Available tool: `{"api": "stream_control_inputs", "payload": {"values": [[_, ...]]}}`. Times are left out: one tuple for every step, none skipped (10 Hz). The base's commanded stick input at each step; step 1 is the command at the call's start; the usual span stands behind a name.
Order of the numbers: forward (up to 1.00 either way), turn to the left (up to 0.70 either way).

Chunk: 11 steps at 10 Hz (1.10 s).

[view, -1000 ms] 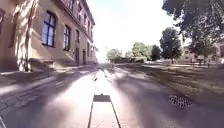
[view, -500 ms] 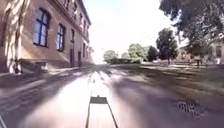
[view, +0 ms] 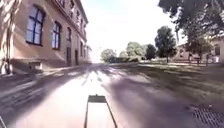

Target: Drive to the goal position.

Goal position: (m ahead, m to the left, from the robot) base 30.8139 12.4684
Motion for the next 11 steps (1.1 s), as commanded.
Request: {"api": "stream_control_inputs", "payload": {"values": [[0.7, -0.14], [0.7, -0.13], [0.7, -0.07], [0.7, 0.0], [0.7, 0.0], [0.7, 0.0], [0.7, 0.0], [0.7, 0.0], [0.7, 0.0], [0.7, 0.0], [0.7, 0.0]]}}
